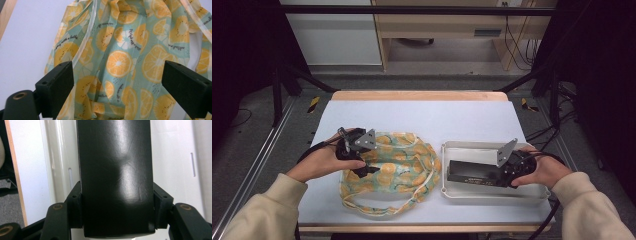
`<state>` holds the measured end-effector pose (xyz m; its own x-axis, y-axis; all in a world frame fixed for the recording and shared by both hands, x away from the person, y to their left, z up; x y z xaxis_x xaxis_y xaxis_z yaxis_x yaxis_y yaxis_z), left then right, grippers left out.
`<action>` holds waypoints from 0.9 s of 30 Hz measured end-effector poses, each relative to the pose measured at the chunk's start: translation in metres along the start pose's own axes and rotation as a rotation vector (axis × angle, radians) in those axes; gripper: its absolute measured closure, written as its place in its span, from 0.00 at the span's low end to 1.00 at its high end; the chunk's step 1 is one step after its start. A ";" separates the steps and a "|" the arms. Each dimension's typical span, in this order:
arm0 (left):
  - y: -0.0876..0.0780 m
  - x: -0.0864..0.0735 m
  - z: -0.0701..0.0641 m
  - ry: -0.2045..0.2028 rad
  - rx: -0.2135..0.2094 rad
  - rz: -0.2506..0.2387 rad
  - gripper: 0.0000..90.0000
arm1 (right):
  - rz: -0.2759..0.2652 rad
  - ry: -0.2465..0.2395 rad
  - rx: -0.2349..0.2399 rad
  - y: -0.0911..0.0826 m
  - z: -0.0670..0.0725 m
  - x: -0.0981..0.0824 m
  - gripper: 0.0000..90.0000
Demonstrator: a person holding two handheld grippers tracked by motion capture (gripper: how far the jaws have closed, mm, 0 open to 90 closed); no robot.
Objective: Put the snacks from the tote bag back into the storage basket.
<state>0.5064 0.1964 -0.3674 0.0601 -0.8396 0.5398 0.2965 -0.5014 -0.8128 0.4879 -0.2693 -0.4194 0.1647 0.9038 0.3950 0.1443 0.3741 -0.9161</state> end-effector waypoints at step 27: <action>0.006 -0.003 -0.002 -0.001 -0.016 0.007 0.12 | 0.042 -0.039 0.043 0.018 0.000 0.005 0.47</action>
<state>0.5062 0.1952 -0.3742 0.0632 -0.8432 0.5339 0.2812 -0.4983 -0.8202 0.4916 -0.2582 -0.4335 0.1315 0.9261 0.3537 0.0962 0.3432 -0.9343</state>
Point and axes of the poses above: each handheld gripper's, and its own axes: y roughly forward along the jaws, x roughly out of its top, z roughly to its left, the point moved 1 cm from there along y, roughly forward along the jaws, and after that the axes turned 5 degrees about -z, right-handed, at the moved point
